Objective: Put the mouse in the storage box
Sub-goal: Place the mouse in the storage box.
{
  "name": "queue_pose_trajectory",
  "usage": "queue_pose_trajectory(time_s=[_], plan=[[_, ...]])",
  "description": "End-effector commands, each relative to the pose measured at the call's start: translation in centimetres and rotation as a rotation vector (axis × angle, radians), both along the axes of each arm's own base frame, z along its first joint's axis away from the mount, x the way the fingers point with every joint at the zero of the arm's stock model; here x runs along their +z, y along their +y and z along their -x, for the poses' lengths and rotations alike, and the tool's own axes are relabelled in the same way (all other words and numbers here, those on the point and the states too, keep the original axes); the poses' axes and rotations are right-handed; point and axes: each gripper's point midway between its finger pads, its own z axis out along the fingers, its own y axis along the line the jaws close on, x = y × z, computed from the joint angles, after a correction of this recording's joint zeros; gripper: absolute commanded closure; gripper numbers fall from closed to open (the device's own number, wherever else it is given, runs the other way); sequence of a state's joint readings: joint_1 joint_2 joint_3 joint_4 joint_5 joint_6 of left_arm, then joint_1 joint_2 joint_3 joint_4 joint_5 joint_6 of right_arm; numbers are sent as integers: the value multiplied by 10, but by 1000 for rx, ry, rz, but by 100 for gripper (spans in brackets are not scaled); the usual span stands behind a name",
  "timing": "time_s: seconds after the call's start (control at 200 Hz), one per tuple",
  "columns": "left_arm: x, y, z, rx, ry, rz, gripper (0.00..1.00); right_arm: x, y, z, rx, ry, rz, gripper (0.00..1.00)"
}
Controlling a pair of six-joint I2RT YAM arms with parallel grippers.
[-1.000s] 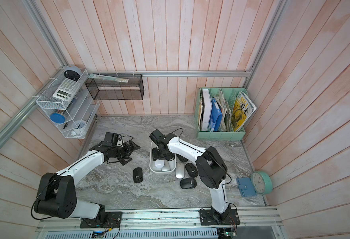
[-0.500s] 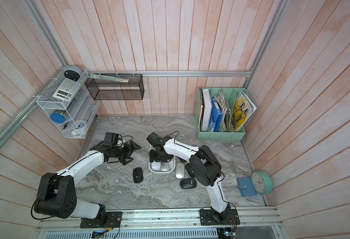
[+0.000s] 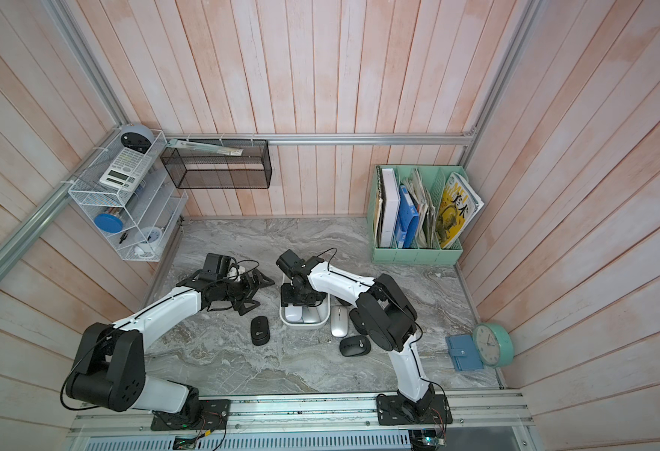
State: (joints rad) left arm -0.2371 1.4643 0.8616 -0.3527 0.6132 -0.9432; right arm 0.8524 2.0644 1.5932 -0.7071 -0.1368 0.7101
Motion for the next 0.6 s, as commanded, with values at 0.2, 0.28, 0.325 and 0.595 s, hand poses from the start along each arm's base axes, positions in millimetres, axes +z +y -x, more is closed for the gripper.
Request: queue_pose_trajectory(time_s=[0.2, 0.28, 0.325, 0.595], plan=[[4, 0, -3, -13, -15, -20, 0, 24, 6, 9, 35, -15, -53, 24], [7, 0, -4, -16, -22, -21, 0, 43, 9, 8, 43, -47, -98, 20], [7, 0, -3, -15, -17, -24, 0, 54, 9, 7, 44, -65, -113, 20], [28, -19, -3, -66, -68, -11, 0, 98, -49, -11, -10, -164, -65, 21]])
